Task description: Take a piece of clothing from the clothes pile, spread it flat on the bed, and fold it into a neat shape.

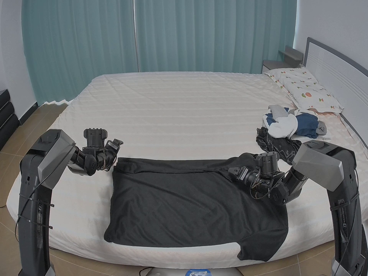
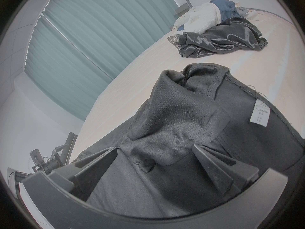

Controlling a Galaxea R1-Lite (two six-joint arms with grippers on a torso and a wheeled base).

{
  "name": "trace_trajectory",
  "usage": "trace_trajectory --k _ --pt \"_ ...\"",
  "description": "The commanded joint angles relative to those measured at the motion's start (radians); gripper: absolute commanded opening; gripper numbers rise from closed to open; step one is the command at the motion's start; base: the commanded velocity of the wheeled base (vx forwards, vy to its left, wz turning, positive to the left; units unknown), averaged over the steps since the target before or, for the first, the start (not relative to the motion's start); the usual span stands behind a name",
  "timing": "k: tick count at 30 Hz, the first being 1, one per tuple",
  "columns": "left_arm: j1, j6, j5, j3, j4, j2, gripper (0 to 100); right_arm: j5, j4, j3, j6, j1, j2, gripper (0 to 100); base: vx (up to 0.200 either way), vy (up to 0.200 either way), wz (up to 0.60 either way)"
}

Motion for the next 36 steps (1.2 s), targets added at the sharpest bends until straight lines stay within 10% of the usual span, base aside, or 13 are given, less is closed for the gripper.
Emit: trace_trajectory --k 1,23,24,36 --pt "0.000 0.002 -0.001 0.000 0.001 -0.003 100 -0.001 -0.002 -0.017 0.000 -0.001 0.011 100 0.000 0.000 0.00" --pt "-0.002 0.005 0.002 -0.003 0.001 -0.003 100 -0.001 0.003 0.038 0.001 -0.030 -0.009 100 0.000 0.000 0.00" --pt "0.000 0.005 0.002 -0.003 -0.001 -0.003 100 -0.001 0.003 0.027 0.001 -0.030 0.003 0 0.000 0.000 0.00" --pt "0.000 0.005 0.002 -0.004 0.001 -0.003 100 -0.033 -0.021 -0.066 0.000 -0.053 0.003 0 0.000 0.000 0.00"
